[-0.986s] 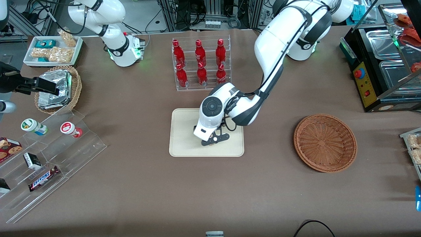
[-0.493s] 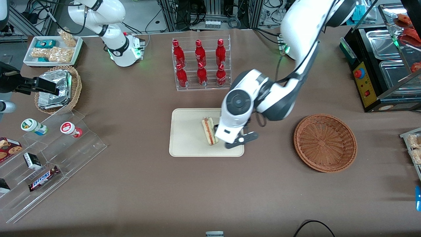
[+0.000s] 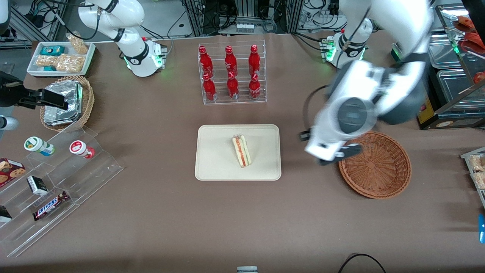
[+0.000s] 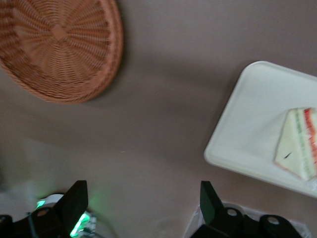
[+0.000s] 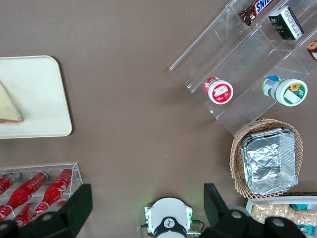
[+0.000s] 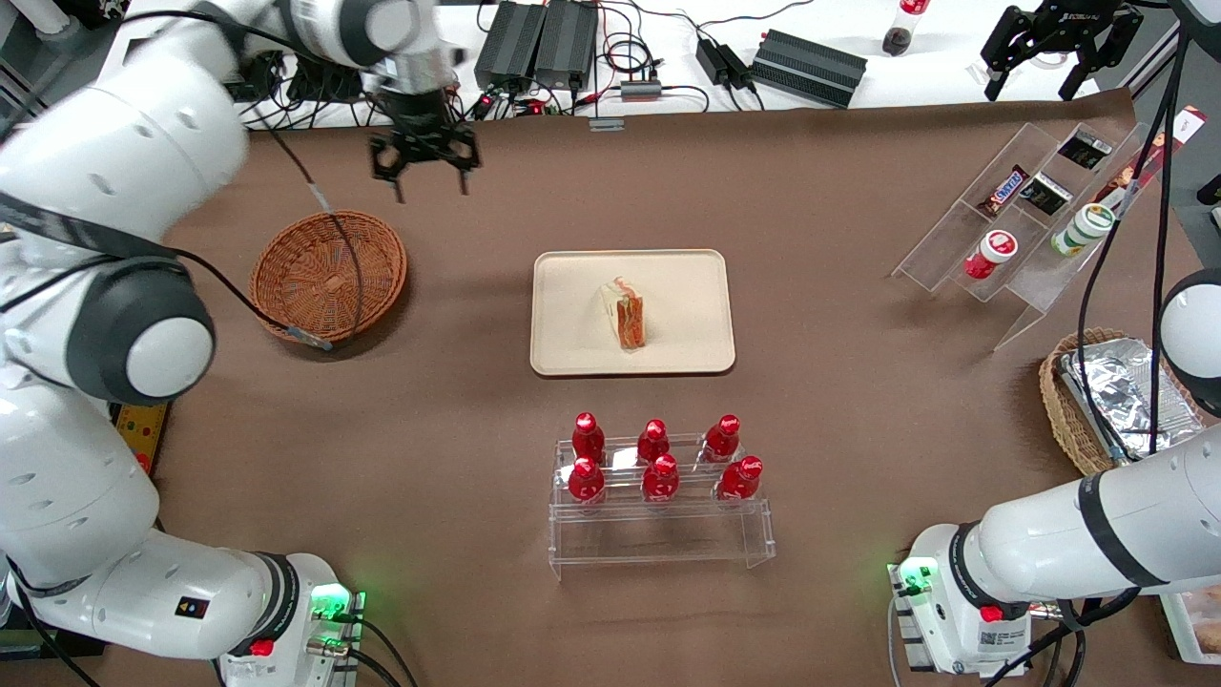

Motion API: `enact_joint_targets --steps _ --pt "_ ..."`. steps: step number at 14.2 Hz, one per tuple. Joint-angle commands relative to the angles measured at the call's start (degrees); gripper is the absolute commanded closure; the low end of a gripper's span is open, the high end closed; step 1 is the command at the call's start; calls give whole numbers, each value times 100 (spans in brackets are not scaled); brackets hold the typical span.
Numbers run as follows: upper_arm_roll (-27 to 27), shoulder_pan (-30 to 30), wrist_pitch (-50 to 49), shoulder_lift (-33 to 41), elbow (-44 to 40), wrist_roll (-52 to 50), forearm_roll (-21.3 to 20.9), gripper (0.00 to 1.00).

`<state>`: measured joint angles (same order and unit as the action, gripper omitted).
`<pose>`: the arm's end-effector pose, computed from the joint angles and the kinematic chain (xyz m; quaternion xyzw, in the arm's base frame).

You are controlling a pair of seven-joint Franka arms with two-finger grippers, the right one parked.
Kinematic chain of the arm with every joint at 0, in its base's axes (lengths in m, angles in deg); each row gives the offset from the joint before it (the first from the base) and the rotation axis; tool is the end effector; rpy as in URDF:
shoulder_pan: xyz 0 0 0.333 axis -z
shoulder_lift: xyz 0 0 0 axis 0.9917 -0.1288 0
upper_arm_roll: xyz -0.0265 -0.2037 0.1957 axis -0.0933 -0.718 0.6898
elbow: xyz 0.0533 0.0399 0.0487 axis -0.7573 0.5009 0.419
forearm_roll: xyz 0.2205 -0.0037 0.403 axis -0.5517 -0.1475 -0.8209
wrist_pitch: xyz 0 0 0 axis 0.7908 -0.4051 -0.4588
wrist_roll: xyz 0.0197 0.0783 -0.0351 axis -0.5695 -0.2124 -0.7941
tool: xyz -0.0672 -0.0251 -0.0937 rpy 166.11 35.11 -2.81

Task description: Place sandwich from basket to tray

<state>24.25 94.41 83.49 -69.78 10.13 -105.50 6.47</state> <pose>0.6416 -0.2519 0.4317 -0.9763 -0.1272 0.1677 0.0505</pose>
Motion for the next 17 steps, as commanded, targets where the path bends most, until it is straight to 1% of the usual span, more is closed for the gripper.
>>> enact_joint_targets --steps 1,3,4,5,6,7,12,15,17 --pt "-67 -870 -593 457 223 1298 154 0" --pt "-58 -1416 -910 650 214 2134 128 0" --pt "-58 -1601 -1008 765 223 2356 93 0" --pt "-49 -1699 -1061 879 214 2480 14 0" --pt "-49 -1804 -1122 950 197 2585 -187 0" --pt "-58 -1831 -1192 1029 153 2595 -285 0" --pt "-58 -1831 -1175 1038 -129 2385 -277 0" --pt "-75 -1805 -1289 1231 37 2306 -277 0" --pt "-93 -1770 -1421 1267 134 2043 -320 0"
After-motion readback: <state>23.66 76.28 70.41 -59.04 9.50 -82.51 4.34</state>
